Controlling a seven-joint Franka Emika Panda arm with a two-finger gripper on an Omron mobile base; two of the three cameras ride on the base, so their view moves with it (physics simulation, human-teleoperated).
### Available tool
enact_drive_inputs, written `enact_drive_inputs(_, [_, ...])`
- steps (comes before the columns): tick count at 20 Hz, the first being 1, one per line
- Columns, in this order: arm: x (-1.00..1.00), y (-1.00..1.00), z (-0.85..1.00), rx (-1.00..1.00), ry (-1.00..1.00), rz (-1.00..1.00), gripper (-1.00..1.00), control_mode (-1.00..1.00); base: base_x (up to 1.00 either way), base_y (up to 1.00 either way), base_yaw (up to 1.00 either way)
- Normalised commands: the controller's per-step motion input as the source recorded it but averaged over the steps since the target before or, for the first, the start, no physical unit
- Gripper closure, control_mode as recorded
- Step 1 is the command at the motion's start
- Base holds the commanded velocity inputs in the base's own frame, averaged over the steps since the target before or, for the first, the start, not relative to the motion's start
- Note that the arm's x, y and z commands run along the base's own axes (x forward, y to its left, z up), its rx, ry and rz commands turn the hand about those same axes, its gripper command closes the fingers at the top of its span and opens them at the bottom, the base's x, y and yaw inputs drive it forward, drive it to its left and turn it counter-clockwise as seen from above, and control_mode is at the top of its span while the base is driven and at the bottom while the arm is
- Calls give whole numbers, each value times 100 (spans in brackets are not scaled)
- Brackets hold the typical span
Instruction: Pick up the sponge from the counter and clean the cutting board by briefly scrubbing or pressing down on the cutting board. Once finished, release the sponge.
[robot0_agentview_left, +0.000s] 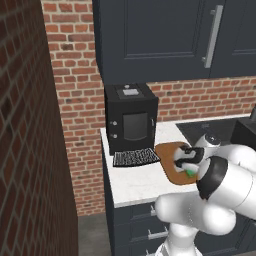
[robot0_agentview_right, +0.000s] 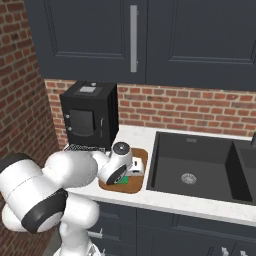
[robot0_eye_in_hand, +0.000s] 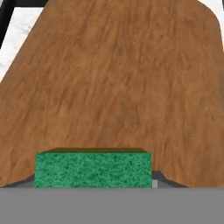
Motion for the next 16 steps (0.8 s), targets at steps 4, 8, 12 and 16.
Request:
enact_drive_inputs(4, [82,-2,-2,0,0,0,100,-100,0,0,0])
enact_drive_inputs(8, [83,0,-4,0,0,0,100,-100,0,0,0])
enact_drive_inputs(12, [62,-2,0,0,0,0,100,-100,0,0,0])
enact_drive_inputs(16, [49,-2,0,0,0,0,100,-100,0,0,0])
